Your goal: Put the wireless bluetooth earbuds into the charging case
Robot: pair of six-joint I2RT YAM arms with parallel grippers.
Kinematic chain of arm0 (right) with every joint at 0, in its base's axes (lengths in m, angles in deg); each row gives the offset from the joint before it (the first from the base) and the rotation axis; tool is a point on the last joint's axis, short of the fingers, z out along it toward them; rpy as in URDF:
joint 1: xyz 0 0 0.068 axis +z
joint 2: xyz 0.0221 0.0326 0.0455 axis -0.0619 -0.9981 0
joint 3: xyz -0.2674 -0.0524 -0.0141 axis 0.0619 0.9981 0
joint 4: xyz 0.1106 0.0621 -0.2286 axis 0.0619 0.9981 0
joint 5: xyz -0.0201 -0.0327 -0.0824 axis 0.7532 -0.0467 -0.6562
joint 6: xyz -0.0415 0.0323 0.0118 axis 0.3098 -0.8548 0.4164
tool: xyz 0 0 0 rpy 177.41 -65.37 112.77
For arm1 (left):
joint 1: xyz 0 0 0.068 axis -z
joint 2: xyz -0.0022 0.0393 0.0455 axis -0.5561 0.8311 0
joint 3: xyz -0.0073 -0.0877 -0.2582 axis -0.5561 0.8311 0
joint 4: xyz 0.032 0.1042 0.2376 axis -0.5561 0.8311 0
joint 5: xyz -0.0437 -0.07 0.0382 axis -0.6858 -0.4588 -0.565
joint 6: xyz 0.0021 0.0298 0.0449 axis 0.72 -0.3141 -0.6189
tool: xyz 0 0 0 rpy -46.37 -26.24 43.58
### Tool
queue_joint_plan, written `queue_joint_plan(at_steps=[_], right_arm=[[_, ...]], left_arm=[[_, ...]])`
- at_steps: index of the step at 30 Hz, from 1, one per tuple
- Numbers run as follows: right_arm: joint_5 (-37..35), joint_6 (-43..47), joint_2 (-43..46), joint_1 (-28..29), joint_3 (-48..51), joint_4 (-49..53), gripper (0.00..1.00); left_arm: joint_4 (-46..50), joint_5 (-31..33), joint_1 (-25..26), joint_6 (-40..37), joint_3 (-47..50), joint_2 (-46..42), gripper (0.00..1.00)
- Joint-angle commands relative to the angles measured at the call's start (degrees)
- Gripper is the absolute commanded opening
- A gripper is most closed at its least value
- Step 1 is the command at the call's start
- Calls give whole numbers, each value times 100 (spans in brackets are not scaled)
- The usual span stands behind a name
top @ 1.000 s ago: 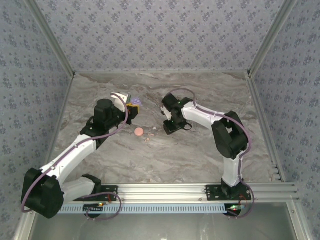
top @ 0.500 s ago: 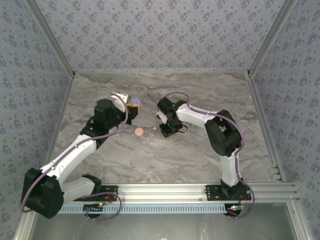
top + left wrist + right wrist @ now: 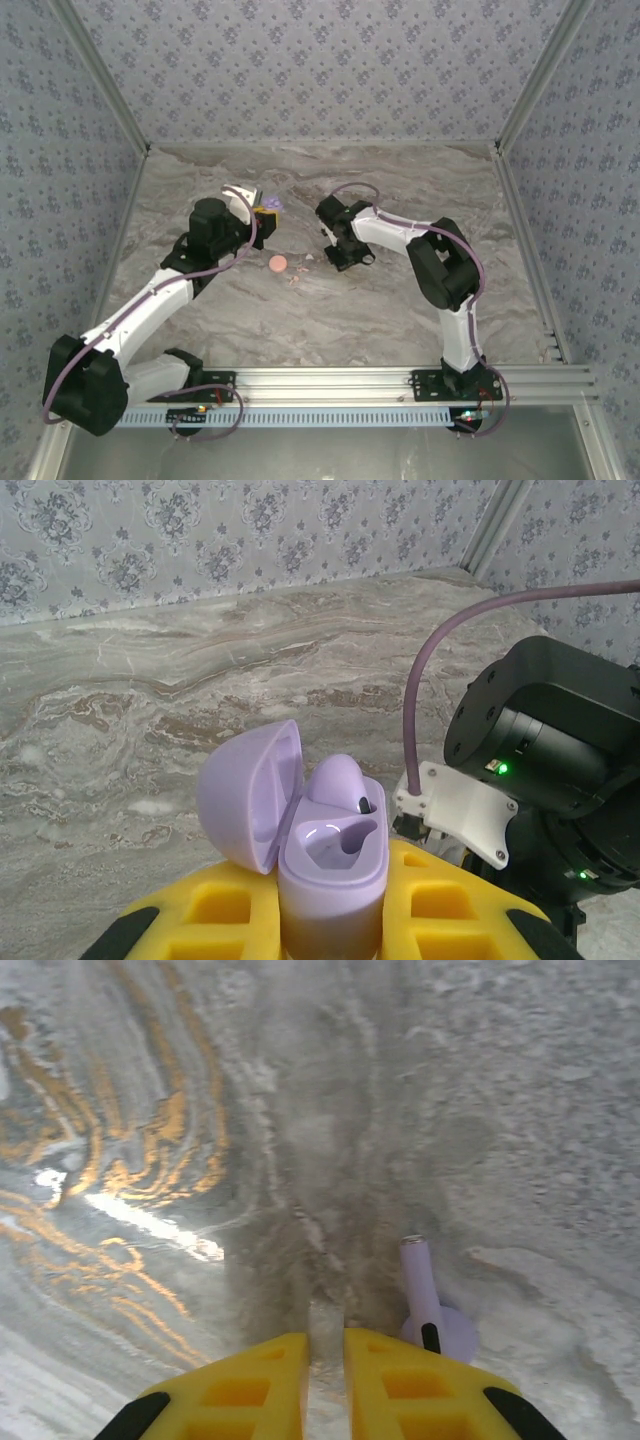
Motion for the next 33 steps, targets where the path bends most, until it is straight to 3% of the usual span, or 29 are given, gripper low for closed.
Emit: queue_joint_plan(at_steps=[1,10,33], right_arm=[[-386,-168,11,-49,-135,213,17],[-823,-114,-19,-125,-231,401,20],[-913,-61,-59,-475,-310,552,26]], left_arm=[[-95,-15,-35,-37,-54,16,13],[-95,-15,-34,-47,-72,44,13],[-71,-7,-34,-67,-89,83,13]])
